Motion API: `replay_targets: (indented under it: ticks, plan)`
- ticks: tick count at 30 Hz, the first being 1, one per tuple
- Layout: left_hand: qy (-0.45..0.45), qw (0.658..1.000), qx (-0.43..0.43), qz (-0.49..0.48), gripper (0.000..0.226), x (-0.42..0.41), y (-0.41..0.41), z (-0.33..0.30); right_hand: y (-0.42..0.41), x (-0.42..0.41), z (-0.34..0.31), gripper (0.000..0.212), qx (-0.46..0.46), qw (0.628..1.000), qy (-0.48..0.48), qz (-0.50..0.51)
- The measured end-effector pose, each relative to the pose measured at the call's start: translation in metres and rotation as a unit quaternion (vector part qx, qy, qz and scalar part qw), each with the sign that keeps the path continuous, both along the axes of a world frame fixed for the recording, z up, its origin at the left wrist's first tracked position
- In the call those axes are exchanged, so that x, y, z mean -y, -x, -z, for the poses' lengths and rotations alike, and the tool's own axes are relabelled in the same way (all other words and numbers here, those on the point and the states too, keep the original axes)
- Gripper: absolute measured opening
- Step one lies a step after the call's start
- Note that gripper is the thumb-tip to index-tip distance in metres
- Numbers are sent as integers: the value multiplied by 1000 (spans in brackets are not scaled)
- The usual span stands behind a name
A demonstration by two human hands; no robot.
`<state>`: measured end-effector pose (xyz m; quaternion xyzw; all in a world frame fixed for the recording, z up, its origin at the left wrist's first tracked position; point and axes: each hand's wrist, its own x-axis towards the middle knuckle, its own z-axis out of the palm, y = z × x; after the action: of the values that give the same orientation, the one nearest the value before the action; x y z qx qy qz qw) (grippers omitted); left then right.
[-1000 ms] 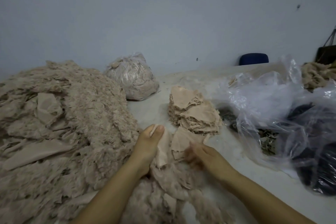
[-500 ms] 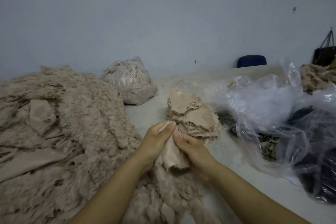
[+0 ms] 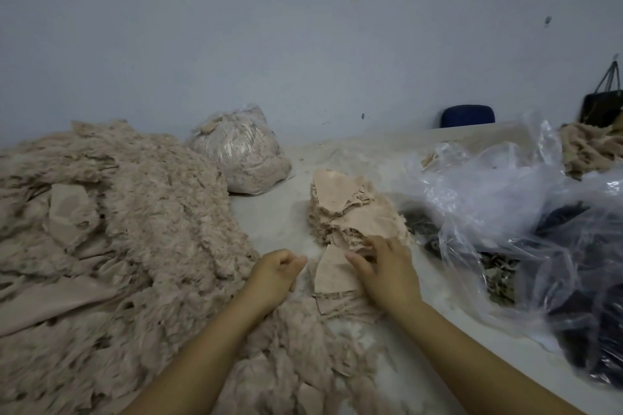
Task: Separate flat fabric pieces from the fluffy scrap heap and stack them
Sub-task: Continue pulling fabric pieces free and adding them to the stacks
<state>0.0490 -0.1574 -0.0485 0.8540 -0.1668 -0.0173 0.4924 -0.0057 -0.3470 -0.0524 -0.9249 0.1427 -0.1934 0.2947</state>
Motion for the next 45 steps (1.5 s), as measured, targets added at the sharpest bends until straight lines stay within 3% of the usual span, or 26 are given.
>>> replay_targets:
  ticks: [2,3,4,6,10,13,15,18,20,23,25,28,30,31,33,35,36,39,42,44,45]
  plan:
    - [90,996,-26,-2,38,3,6,-5,12,-15,-5,25,106,990,-59,-65]
    - [139,989,-43,-9,36,6,8,-9,19,-26,-7,12,110,976,-126,-136]
    - [184,981,-59,-14,34,8,11,-14,24,-38,-8,7,72,957,-182,-216]
    - [246,966,-77,-17,32,12,16,-22,34,-57,-4,19,-11,914,-253,-317]
    - [231,969,-79,-38,36,2,30,-29,35,-56,-2,35,66,902,-335,-263]
    - [191,952,-210,116,32,-9,48,-23,34,-55,-3,37,114,889,-395,-203]
    - [138,938,-247,198,27,-13,56,-19,35,-55,-3,40,126,890,-405,-165]
    - [209,935,-259,122,26,-16,53,-15,36,-46,-5,37,132,887,-426,-120]
    - [256,940,-220,53,23,-14,51,-12,37,-41,-4,29,124,877,-454,-95]
    - [131,991,6,-11,13,-7,56,-6,40,-44,-2,10,102,860,-491,-93]
    - [77,987,132,38,22,-6,62,-9,42,-48,-4,11,100,852,-502,-109]
    - [-2,980,143,135,53,-2,70,-12,47,-53,-7,27,106,857,-480,-154]
    - [28,981,175,76,25,2,71,-11,50,-53,-6,35,106,880,-433,-163]
    - [77,985,152,20,21,3,69,-10,50,-51,-6,35,113,890,-413,-155]
    - [240,969,-34,-48,24,0,61,-11,49,-45,-5,27,126,898,-401,-128]
    - [423,869,-256,-11,13,-3,57,-15,49,-41,-3,29,78,900,-408,-135]
    - [466,825,-319,8,12,-5,56,-15,49,-42,-1,39,37,888,-432,-155]
    - [500,772,-390,44,13,-6,59,-17,49,-50,5,46,-40,804,-555,-209]
    - [519,750,-407,39,17,-7,59,-19,47,-54,8,17,-44,737,-642,-207]
    - [514,756,-404,28,21,-10,55,-18,45,-58,10,15,-20,741,-648,-178]
    - [500,766,-403,29,19,-12,54,-17,45,-60,11,17,-7,771,-614,-167]
